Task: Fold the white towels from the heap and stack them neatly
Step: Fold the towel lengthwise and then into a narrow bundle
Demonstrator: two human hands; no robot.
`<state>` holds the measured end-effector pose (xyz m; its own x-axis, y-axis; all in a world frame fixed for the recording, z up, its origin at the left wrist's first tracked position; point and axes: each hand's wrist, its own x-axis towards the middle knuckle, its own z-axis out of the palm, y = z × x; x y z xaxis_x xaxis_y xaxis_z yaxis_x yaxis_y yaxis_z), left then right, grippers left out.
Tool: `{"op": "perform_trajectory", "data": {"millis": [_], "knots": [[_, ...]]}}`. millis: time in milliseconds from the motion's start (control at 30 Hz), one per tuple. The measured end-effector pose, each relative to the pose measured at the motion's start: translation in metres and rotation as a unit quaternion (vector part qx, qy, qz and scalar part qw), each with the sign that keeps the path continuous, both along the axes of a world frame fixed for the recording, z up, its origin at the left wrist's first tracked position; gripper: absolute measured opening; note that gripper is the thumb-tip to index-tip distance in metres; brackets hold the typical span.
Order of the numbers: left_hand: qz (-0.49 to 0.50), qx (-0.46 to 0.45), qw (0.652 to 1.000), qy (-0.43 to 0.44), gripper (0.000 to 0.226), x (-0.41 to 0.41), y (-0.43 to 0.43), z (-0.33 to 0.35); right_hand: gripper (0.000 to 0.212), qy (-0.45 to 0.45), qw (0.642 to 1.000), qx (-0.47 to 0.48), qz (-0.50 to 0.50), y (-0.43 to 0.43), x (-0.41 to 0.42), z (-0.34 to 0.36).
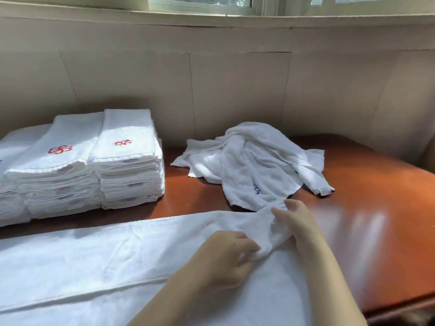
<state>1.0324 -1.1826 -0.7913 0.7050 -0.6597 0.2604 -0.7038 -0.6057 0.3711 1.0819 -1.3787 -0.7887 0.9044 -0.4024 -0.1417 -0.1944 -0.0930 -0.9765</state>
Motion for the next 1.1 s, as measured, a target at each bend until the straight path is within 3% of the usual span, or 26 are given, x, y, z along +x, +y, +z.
{"op": "perform_trajectory", "data": {"millis": [100,233,333,500,600,733,933,1000,1100], "knots": [[-0.005,0.04,0.999,-0.008,0.043,-0.002,-0.006,-0.006,0.061,-0.037,0.999,-0.032,0.005,-0.001,-0.006,-0.003],[0.055,0.118,0.991,0.016,0.05,-0.002,-0.005,-0.009,0.063,-0.127,0.985,0.107,-0.054,-0.012,-0.01,0.004],[0.14,0.124,0.982,0.026,0.048,0.006,0.005,0.0,0.057,-0.144,0.976,0.134,-0.089,-0.023,-0.013,0.001],[0.272,0.174,0.939,0.115,0.052,0.014,0.045,0.003,0.053,0.059,0.994,-0.083,-0.041,-0.025,-0.013,-0.006],[0.279,0.164,0.936,0.138,0.057,0.016,0.051,-0.004,0.047,0.037,0.983,-0.179,-0.014,-0.018,-0.01,-0.007],[0.281,0.168,0.937,0.123,0.064,0.017,0.045,-0.012,0.046,-0.058,0.959,-0.26,-0.1,-0.007,-0.01,-0.003],[0.269,0.172,0.94,0.122,0.076,0.018,0.051,-0.019,0.034,0.092,0.903,-0.414,-0.065,0.009,-0.01,-0.002],[0.272,0.175,0.939,0.116,0.077,0.018,0.051,-0.021,0.032,0.133,0.87,-0.47,-0.072,0.02,-0.011,0.003],[0.271,0.175,0.94,0.11,0.078,0.019,0.049,-0.023,0.035,0.072,0.844,-0.531,-0.023,0.047,-0.01,0.01]]}}
